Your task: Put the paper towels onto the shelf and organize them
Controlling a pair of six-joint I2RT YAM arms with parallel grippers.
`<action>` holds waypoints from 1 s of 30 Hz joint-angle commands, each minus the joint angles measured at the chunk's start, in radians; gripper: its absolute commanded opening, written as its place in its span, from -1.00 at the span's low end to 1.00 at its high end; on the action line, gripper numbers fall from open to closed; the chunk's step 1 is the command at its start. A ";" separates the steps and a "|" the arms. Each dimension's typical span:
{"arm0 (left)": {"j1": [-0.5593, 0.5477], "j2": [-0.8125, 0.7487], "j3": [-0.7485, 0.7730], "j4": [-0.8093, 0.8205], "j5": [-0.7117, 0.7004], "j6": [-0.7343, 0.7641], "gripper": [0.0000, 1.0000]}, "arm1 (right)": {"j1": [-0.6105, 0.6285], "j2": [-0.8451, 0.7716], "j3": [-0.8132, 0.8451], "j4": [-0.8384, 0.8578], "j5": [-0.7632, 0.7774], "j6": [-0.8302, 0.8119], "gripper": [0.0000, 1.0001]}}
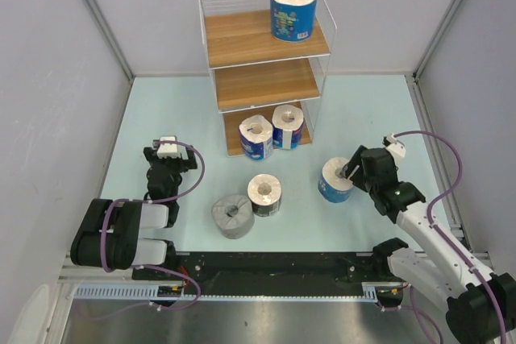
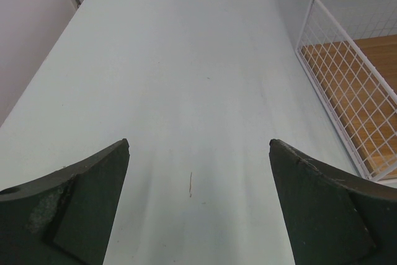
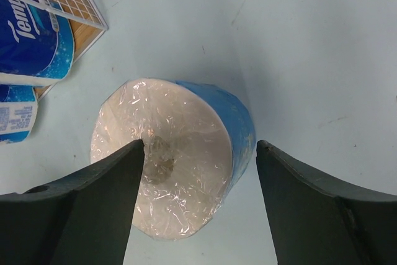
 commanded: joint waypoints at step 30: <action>0.006 0.000 0.028 0.034 0.019 -0.006 1.00 | -0.012 0.084 -0.053 0.120 -0.093 -0.069 -0.02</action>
